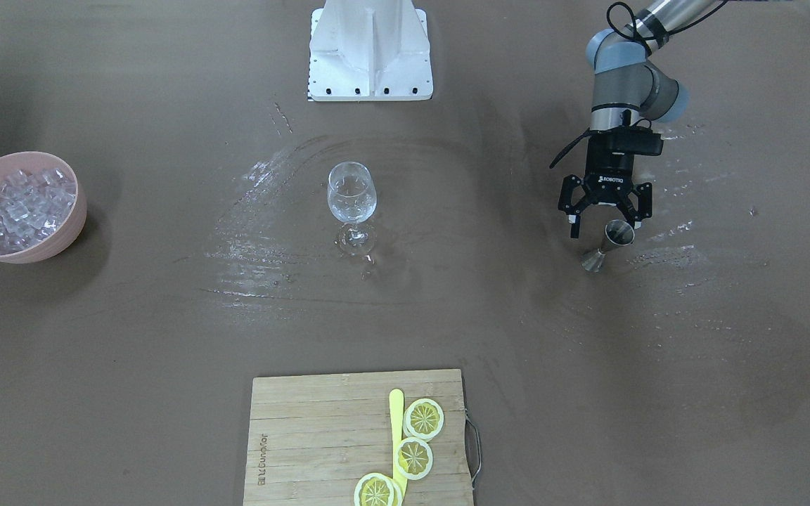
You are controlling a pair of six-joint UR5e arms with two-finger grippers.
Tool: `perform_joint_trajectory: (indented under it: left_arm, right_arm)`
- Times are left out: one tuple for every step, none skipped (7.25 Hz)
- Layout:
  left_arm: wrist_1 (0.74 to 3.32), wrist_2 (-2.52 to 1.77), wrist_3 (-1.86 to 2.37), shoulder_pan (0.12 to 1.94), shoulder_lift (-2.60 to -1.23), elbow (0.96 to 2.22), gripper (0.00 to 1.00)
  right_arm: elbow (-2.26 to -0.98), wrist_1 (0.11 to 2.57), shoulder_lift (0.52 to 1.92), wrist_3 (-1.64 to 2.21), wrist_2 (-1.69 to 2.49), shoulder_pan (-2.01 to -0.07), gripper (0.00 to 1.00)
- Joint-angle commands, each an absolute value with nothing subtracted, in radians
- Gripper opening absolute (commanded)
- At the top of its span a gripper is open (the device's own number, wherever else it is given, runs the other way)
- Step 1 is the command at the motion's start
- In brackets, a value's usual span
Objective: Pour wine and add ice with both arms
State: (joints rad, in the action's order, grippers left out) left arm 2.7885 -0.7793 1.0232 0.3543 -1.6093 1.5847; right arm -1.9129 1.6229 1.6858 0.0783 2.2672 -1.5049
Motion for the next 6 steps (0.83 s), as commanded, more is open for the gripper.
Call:
perform_joint_trajectory:
  left_arm:
    - [2.793, -0.779, 1.025, 0.36, -1.612, 1.578, 0.97]
    - [2.793, -0.778, 1.028, 0.367, -1.614, 1.578, 0.97]
    - [2.792, -0.778, 1.052, 0.368, -1.612, 1.578, 0.97]
    - [2.79, -0.778, 1.054, 0.37, -1.614, 1.577, 0.97]
    - [2.79, -0.778, 1.054, 0.37, -1.62, 1.569, 0.97]
    - [2.79, -0.776, 1.054, 0.371, -1.632, 1.556, 0.97]
  right_arm:
    - [-1.913, 1.623, 1.686, 0.078, 2.267, -1.505, 1.0]
    - [-1.913, 1.623, 1.686, 0.078, 2.267, -1.505, 1.0]
    - [-1.913, 1.623, 1.686, 0.078, 2.267, -1.505, 1.0]
    - [-1.913, 1.623, 1.686, 0.078, 2.267, -1.505, 1.0]
    - [-1.913, 1.623, 1.686, 0.078, 2.267, -1.505, 1.0]
    - [-1.911, 1.623, 1.686, 0.078, 2.267, -1.505, 1.0]
